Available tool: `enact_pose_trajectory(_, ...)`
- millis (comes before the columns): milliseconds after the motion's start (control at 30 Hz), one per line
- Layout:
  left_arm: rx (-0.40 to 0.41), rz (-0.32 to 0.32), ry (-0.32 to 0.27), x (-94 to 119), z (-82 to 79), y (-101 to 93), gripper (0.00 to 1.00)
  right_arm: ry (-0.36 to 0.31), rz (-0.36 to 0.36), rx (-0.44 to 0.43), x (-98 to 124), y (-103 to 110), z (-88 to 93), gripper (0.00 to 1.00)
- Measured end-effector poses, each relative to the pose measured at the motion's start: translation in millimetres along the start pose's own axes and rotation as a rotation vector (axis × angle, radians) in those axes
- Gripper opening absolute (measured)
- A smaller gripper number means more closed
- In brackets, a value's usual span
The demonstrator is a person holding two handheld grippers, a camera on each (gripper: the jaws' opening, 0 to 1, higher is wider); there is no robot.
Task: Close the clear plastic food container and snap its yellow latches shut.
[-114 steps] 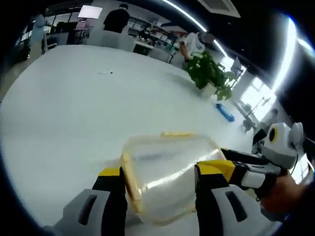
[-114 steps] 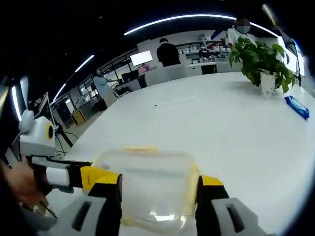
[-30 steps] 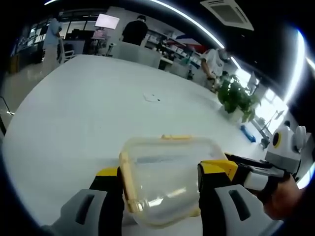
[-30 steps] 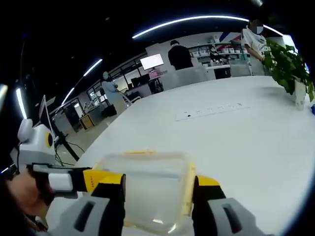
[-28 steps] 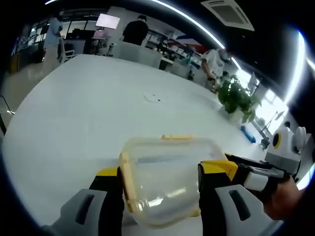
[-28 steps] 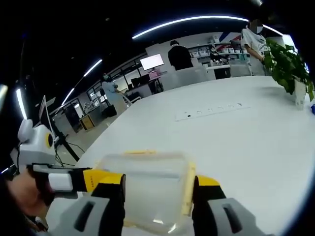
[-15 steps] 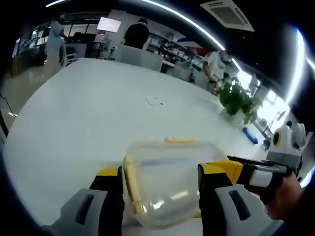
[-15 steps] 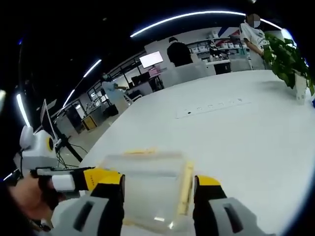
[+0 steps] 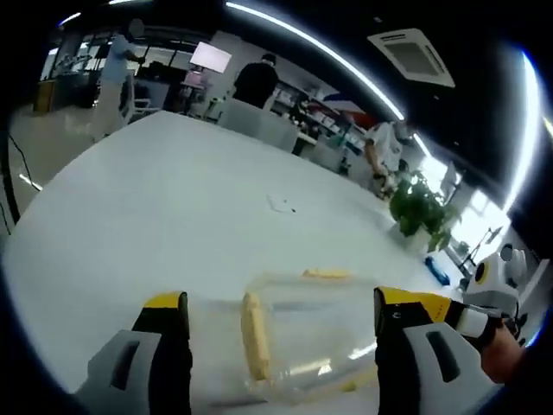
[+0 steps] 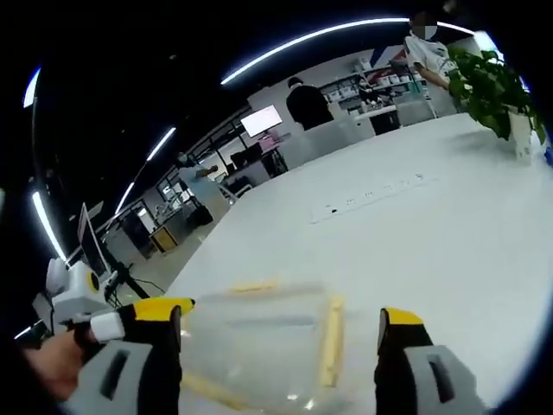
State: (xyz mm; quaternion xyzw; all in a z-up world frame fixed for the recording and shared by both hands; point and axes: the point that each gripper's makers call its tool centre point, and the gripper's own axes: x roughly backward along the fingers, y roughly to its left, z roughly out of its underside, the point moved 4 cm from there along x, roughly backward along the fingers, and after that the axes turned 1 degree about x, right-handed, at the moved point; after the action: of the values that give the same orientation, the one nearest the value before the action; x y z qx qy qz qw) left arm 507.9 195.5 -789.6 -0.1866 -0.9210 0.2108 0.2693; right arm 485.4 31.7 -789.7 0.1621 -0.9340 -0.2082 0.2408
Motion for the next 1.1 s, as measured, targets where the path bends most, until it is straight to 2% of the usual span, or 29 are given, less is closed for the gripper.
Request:
enact_pose_trajectory(33,0.005,-0.002,-0.002,0.4,-0.3,1.6,0.99,-0.001,-0.002,0.002,0.5,0.3,-0.3,1.0)
enact_pose_trajectory(200,-0.008,-0.014,0.003,4.1,1.0,-0.1,0.98,0.006,-0.034,0.014,3.5,9.3,3.1,0.99)
enact_pose_trajectory(400,-0.013,-0.013,-0.001,14.1,-1.2,-3.9,0.99,0.002,-0.035,0.025,14.6,16.0,0.0,1.0)
enact_pose_trajectory(700,-0.079,-0.041,0.008,46.7,-1.8,-7.3,0.99,-0.014,-0.04,0.056,39.9,23.9,-0.6,1.0)
enact_pose_trajectory(800,-0.114,-0.069,0.034,58.5,1.2,-6.3,0.99,-0.012,-0.044,0.078,49.3,28.8,1.2,1.0)
enact_pose_trajectory(867,-0.122,-0.078,0.027,68.0,2.1,-7.4,0.99,-0.014,-0.045,0.084,55.3,30.6,2.1,1.0)
enact_pose_trajectory(1000,-0.136,-0.077,0.03,80.7,5.0,-14.1,0.99,-0.017,-0.048,0.093,72.4,34.1,3.9,1.0)
enact_pose_trajectory(1100,-0.172,-0.073,0.054,90.8,10.6,-21.6,0.99,-0.015,-0.051,0.11,84.9,34.9,5.5,1.0)
